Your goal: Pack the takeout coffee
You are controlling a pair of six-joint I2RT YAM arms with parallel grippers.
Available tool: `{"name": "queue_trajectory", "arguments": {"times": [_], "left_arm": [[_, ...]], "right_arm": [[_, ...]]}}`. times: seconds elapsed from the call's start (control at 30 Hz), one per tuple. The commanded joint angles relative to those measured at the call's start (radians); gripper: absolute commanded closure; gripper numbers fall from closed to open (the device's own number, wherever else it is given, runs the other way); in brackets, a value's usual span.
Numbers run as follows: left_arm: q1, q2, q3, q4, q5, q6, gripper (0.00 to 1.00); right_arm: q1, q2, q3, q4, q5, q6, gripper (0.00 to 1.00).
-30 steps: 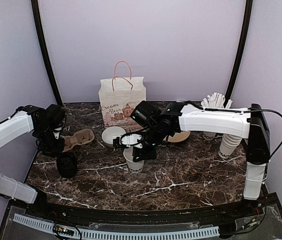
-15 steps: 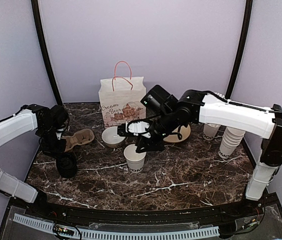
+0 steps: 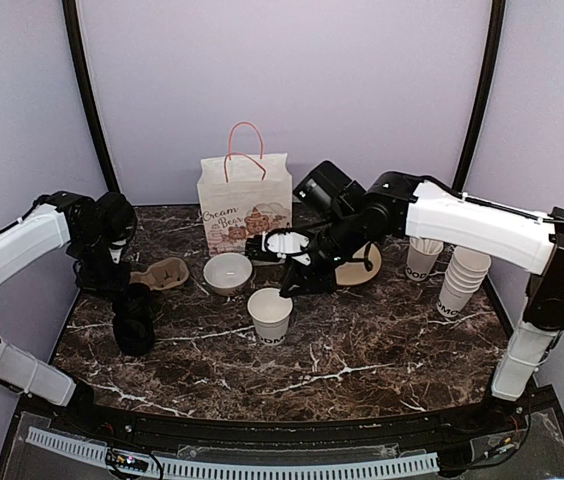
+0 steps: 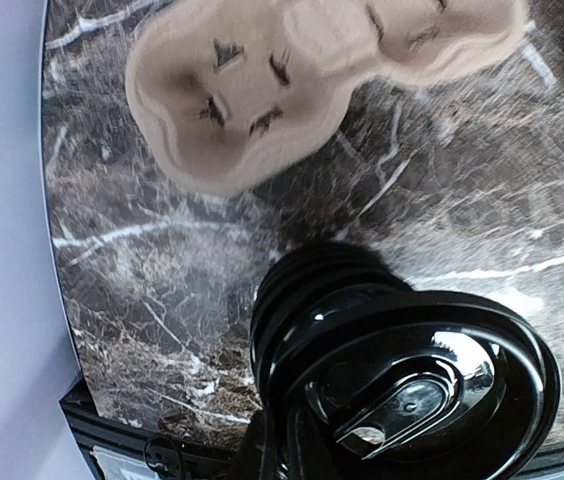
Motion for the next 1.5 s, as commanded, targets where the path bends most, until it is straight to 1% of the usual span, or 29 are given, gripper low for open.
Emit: {"name": "queue_trajectory", "arguments": {"times": [0.0, 0.03, 0.07, 0.1, 0.13, 0.17, 0.2, 0.23, 0.27, 0.3, 0.33, 0.37, 0.4, 0.43, 0.47, 0.5, 0.53, 0.57, 0.6, 0.67, 0.73, 0.87, 0.93, 1.0, 1.3, 1.47], "left_arm": [[-0.006, -0.06, 0.124, -0.055, 0.042, 0.015, 0.95], [-0.006, -0.074, 0.139, -0.023, 0.067, 0.03, 0.95], [-0.007, -0.08, 0.169, -0.001, 0.135, 0.036, 0.95], [-0.006, -0.089, 0.184, 0.054, 0.164, 0.044, 0.95], [-0.006, -0.09, 0.212, 0.092, 0.26, 0.049, 0.95], [-0.007, -0.09, 0.224, 0.17, 0.311, 0.058, 0.95], [-0.006, -0.09, 0.24, 0.217, 0.395, 0.061, 0.95], [-0.006, -0.091, 0.244, 0.316, 0.437, 0.057, 0.96], [-0.007, -0.09, 0.247, 0.364, 0.518, 0.052, 0.96], [-0.006, -0.085, 0.246, 0.462, 0.602, 0.04, 0.97], [-0.007, -0.073, 0.246, 0.509, 0.651, 0.025, 0.97], [-0.008, -0.065, 0.241, 0.608, 0.731, 0.015, 0.96], [-0.009, -0.056, 0.233, 0.657, 0.766, -0.014, 0.95], [-0.014, -0.054, 0.205, 0.775, 0.823, -0.028, 0.95], [-0.016, -0.056, 0.189, 0.895, 0.846, -0.061, 0.96], [-0.019, -0.056, 0.157, 0.946, 0.881, -0.08, 0.96], [-0.021, -0.059, 0.142, 1.046, 0.894, -0.111, 0.97], [-0.026, -0.062, 0.108, 1.097, 0.917, -0.13, 0.97], [-0.028, -0.065, 0.089, 1.185, 0.927, -0.168, 0.98], [-0.038, -0.067, 0.047, 1.287, 0.956, -0.217, 0.98], [-0.054, -0.065, 0.02, 1.343, 0.975, -0.242, 0.98], [-0.097, -0.063, -0.011, 1.398, 0.976, -0.259, 0.98], [-0.118, -0.061, -0.022, 1.403, 0.966, -0.26, 0.98], [-0.132, -0.062, -0.029, 1.403, 0.956, -0.26, 0.98], [-0.167, -0.053, -0.031, 1.363, 0.939, -0.246, 0.98], [-0.171, -0.048, -0.027, 1.349, 0.926, -0.235, 0.98]], "right_arm": [[-0.036, -0.051, 0.046, -0.025, -0.089, 0.029, 0.75], [-0.051, -0.057, 0.048, -0.021, -0.111, 0.041, 0.75], [-0.067, -0.06, 0.055, -0.013, -0.131, 0.055, 0.74], [-0.085, -0.063, 0.065, -0.004, -0.157, 0.071, 0.73], [-0.103, -0.065, 0.075, 0.01, -0.182, 0.089, 0.7], [-0.123, -0.071, 0.084, 0.033, -0.218, 0.118, 0.65], [-0.153, -0.081, 0.09, 0.061, -0.262, 0.162, 0.58], [-0.178, -0.091, 0.089, 0.098, -0.335, 0.191, 0.52], [-0.199, -0.106, 0.079, 0.142, -0.4, 0.224, 0.42], [-0.222, -0.122, 0.06, 0.226, -0.47, 0.266, 0.34], [-0.246, -0.127, 0.044, 0.282, -0.546, 0.312, 0.28], [-0.266, -0.119, 0.039, 0.334, -0.635, 0.381, 0.22], [-0.281, -0.105, 0.039, 0.388, -0.702, 0.453, 0.08], [-0.287, -0.092, 0.031, 0.45, -0.757, 0.52, 0.02], [-0.29, -0.082, 0.023, 0.519, -0.798, 0.606, 0.02], [-0.291, -0.073, 0.013, 0.591, -0.835, 0.676, 0.02], [-0.291, -0.063, 0.011, 0.651, -0.862, 0.743, 0.01], [-0.289, -0.05, 0.01, 0.713, -0.877, 0.81, 0.02], [-0.287, -0.038, 0.013, 0.77, -0.887, 0.874, 0.02], [-0.285, -0.016, 0.02, 0.864, -0.886, 0.988, 0.01], [-0.276, 0.011, 0.036, 0.921, -0.868, 1.061, 0.02], [-0.25, 0.063, 0.078, 0.958, -0.866, 1.134, 0.01], [-0.239, 0.081, 0.074, 1.017, -0.878, 1.184, 0.01], [-0.23, 0.096, 0.084, 1.031, -0.875, 1.207, 0.02], [-0.211, 0.142, 0.141, 0.999, -0.847, 1.211, 0.02], [-0.205, 0.151, 0.149, 0.972, -0.831, 1.206, 0.03]]}}
